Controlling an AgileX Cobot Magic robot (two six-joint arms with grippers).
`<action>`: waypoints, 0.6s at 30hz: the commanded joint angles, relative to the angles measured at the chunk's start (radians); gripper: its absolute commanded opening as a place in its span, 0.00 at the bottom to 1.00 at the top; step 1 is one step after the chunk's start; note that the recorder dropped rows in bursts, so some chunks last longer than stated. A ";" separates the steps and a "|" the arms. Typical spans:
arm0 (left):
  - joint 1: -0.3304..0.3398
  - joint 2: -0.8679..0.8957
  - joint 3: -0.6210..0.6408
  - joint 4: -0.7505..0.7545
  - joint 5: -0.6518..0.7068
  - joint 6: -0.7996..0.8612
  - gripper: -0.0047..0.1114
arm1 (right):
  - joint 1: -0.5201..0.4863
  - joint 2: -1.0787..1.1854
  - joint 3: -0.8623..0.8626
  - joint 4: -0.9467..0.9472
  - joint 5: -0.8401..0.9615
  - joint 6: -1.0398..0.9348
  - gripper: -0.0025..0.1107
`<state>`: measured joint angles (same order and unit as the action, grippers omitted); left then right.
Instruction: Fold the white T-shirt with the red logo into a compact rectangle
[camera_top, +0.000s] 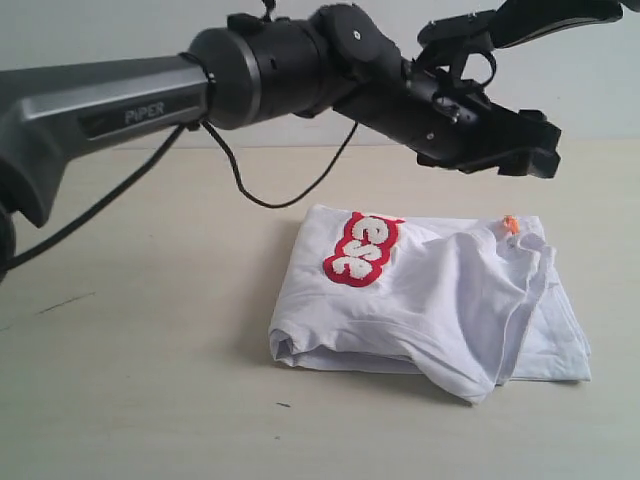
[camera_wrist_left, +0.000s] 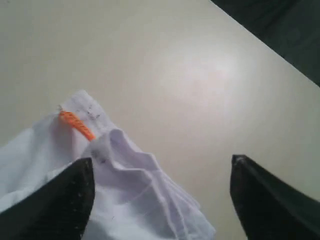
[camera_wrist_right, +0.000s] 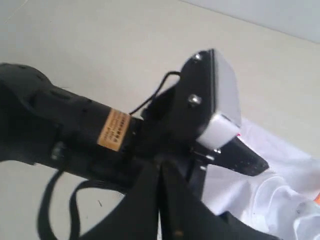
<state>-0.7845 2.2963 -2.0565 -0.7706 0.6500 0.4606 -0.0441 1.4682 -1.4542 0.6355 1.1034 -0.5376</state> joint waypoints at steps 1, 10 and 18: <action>0.031 -0.040 -0.006 0.090 0.097 -0.006 0.63 | -0.003 -0.007 -0.009 -0.019 -0.014 0.008 0.02; 0.127 -0.070 0.009 0.328 0.340 -0.163 0.32 | -0.003 0.014 0.079 -0.191 -0.123 0.134 0.02; 0.245 -0.201 0.168 0.377 0.335 -0.162 0.04 | -0.035 0.124 0.164 -0.366 -0.255 0.307 0.36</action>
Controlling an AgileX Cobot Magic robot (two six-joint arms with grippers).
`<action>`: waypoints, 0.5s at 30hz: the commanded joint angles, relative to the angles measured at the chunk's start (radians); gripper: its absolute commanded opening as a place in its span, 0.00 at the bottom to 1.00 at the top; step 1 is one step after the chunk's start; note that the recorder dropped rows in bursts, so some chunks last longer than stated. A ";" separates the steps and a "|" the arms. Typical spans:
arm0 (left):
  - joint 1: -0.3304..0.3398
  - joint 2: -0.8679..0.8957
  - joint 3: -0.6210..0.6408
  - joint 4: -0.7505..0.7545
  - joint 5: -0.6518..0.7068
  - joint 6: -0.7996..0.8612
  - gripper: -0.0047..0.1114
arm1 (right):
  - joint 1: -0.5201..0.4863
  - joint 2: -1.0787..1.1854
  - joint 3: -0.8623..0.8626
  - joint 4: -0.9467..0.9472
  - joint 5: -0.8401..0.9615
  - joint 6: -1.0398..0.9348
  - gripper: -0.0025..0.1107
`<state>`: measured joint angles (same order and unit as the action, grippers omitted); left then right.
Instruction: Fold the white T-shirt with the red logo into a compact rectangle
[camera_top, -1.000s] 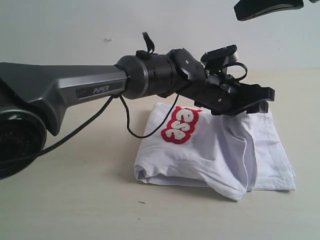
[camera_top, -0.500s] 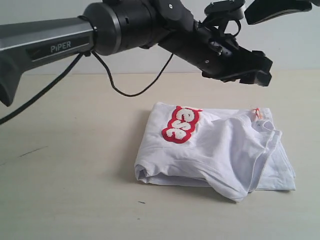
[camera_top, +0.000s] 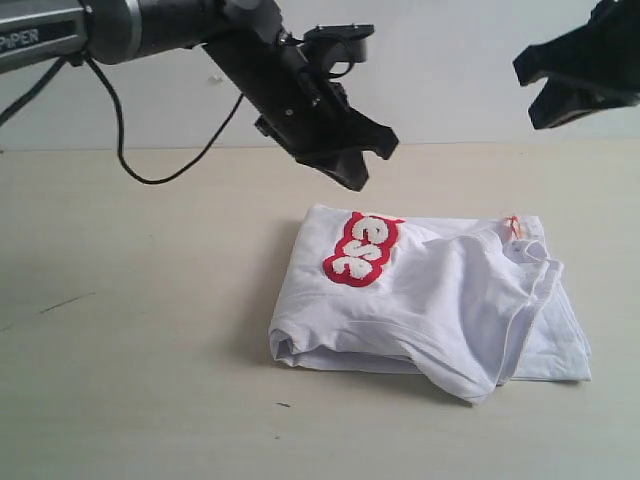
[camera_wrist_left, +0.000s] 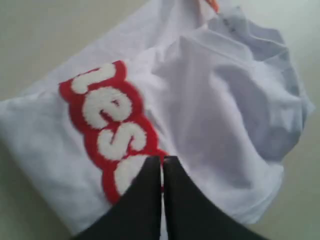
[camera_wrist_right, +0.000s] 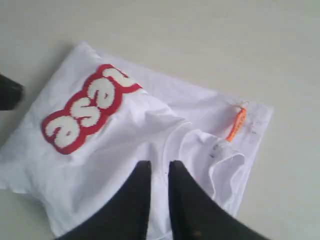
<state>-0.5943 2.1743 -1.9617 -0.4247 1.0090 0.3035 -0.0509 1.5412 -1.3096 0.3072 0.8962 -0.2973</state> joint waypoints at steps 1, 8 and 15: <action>0.068 -0.097 0.100 0.033 -0.034 -0.005 0.04 | -0.034 0.066 0.019 -0.038 -0.045 0.084 0.43; 0.152 -0.198 0.282 0.047 -0.136 0.016 0.04 | -0.042 0.234 0.027 -0.023 0.016 0.149 0.57; 0.168 -0.208 0.388 0.134 -0.134 0.063 0.04 | -0.120 0.290 0.063 -0.121 -0.071 0.240 0.57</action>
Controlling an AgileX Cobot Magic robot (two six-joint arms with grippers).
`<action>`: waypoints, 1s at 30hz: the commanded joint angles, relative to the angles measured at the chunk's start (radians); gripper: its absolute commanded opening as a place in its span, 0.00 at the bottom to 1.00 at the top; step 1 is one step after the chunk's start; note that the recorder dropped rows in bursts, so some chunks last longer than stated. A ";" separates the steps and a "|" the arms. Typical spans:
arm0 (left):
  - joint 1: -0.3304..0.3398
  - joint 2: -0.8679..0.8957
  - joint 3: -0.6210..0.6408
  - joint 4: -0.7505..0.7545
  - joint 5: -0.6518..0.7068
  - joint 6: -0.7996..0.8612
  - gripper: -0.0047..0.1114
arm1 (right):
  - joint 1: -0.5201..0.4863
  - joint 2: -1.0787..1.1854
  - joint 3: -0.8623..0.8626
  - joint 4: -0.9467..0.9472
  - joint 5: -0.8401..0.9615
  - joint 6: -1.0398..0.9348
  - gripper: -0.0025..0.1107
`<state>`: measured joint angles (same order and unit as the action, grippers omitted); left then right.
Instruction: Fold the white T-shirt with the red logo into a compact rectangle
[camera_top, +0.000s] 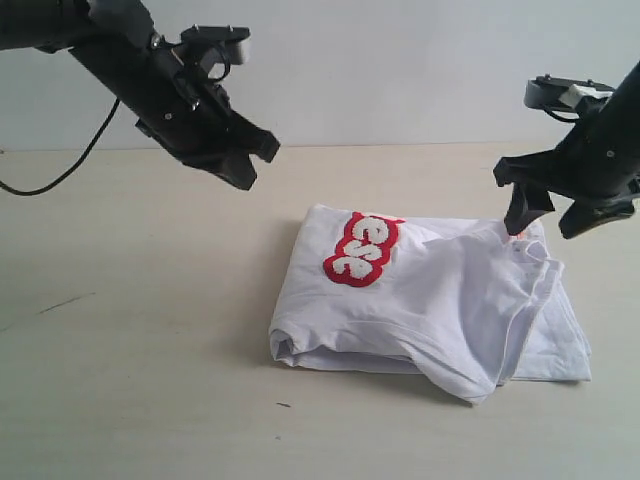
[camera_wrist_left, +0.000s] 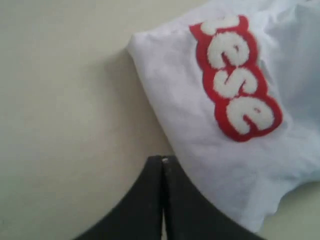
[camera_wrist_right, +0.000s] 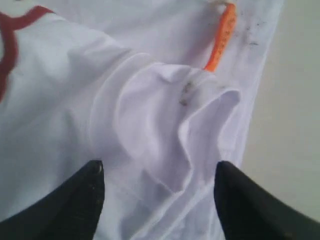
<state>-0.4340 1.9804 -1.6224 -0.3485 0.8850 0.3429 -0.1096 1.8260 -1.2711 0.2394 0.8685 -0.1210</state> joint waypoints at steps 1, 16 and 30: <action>0.013 -0.014 0.058 0.067 -0.027 0.019 0.04 | -0.083 0.005 0.030 -0.029 -0.045 0.064 0.57; 0.042 -0.014 0.072 -0.008 -0.032 0.022 0.04 | -0.146 0.175 0.047 0.440 0.024 -0.254 0.57; 0.042 -0.014 0.072 -0.024 -0.025 0.022 0.04 | -0.146 0.167 -0.005 0.501 0.023 -0.408 0.02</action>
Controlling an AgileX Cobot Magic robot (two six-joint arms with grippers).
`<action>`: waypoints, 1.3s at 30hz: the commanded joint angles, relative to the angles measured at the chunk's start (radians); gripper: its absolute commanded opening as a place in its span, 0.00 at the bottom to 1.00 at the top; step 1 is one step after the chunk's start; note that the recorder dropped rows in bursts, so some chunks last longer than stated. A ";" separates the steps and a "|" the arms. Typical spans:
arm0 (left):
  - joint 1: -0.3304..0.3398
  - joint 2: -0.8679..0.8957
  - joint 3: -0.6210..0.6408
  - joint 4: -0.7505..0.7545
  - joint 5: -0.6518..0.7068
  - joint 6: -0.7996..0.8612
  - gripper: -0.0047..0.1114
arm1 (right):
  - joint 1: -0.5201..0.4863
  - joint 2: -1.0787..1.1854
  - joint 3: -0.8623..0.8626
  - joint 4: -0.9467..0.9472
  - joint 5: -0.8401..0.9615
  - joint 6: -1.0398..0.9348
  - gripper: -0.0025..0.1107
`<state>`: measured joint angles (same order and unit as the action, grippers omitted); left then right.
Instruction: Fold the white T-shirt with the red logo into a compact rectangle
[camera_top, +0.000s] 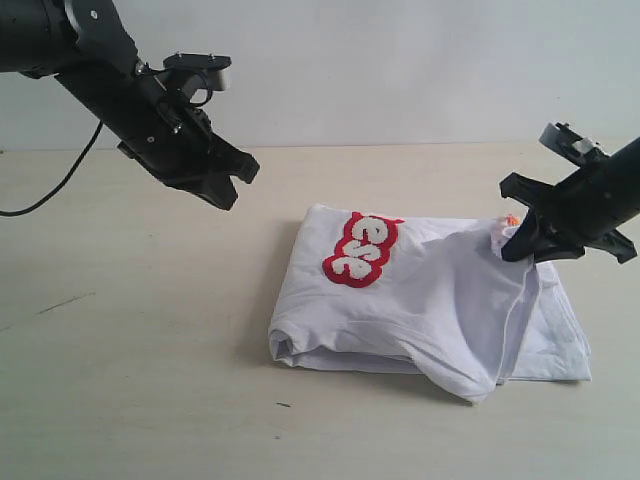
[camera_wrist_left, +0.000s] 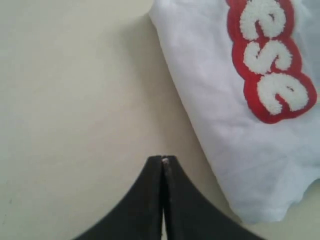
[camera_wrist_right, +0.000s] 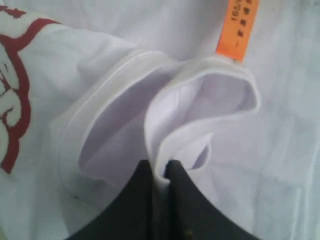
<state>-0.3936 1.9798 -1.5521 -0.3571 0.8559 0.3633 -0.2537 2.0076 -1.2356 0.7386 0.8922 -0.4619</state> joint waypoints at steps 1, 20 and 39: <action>0.002 -0.014 0.002 -0.016 0.004 0.002 0.04 | -0.002 -0.025 -0.046 0.002 -0.011 -0.097 0.02; 0.000 -0.014 0.005 -0.029 0.008 0.004 0.04 | -0.002 -0.041 -0.051 -0.450 -0.028 0.257 0.38; -0.161 0.139 0.058 -0.325 0.016 0.391 0.04 | 0.149 -0.140 -0.051 -0.291 0.038 0.083 0.02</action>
<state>-0.5296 2.0771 -1.4977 -0.6921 0.8626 0.7472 -0.1338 1.8331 -1.3099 0.5298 0.9520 -0.4158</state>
